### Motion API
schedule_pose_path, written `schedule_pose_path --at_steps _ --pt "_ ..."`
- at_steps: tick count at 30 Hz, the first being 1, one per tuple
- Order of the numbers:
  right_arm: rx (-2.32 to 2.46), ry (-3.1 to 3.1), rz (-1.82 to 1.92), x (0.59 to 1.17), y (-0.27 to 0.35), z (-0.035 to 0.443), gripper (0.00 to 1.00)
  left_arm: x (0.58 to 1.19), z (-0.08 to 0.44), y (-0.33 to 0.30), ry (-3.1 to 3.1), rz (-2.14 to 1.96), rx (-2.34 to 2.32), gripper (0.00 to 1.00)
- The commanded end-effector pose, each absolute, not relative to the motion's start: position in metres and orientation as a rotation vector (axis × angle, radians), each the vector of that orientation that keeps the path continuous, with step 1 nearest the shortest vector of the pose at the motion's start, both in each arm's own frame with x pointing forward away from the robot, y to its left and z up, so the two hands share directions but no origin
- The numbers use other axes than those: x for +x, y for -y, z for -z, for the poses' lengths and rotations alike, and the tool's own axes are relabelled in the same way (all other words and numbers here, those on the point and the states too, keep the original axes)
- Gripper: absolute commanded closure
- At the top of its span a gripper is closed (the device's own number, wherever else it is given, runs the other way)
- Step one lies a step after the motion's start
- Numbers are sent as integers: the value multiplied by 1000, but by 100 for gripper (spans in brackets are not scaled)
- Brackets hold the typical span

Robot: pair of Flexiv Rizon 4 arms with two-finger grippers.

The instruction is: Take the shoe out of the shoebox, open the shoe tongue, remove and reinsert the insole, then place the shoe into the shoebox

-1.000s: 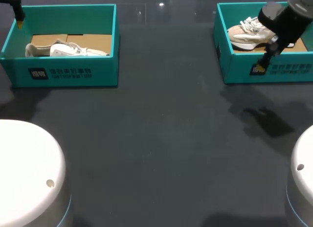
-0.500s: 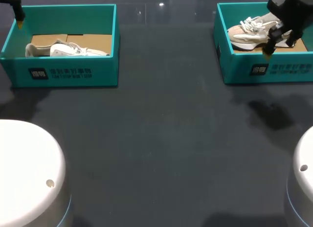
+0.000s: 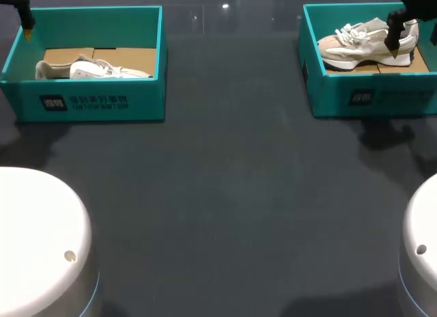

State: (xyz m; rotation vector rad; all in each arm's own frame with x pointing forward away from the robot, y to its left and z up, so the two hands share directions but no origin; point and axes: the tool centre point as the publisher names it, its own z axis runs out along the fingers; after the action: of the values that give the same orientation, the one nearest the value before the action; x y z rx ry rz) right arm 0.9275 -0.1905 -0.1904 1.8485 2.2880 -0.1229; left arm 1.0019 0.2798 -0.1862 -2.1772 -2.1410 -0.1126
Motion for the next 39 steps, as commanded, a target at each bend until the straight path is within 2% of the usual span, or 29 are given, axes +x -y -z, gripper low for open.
schedule_pose_path --at_steps 1,14,26,35,39 --pt "1888 -2312 252 939 184 188 0 1001 186 -280 2140 117 -2178 0" --pt "1844 -2189 106 1055 223 188 0 1001 186 -280 2140 117 -2178 0" --pt "1844 -2189 106 1055 223 188 0 1001 186 -280 2140 117 -2178 0" --pt "1812 -2166 135 1120 261 222 0 1001 186 -280 2140 117 -2178 0" --pt "1846 -2182 145 1124 266 229 0 1001 186 -280 2140 117 -2178 0"
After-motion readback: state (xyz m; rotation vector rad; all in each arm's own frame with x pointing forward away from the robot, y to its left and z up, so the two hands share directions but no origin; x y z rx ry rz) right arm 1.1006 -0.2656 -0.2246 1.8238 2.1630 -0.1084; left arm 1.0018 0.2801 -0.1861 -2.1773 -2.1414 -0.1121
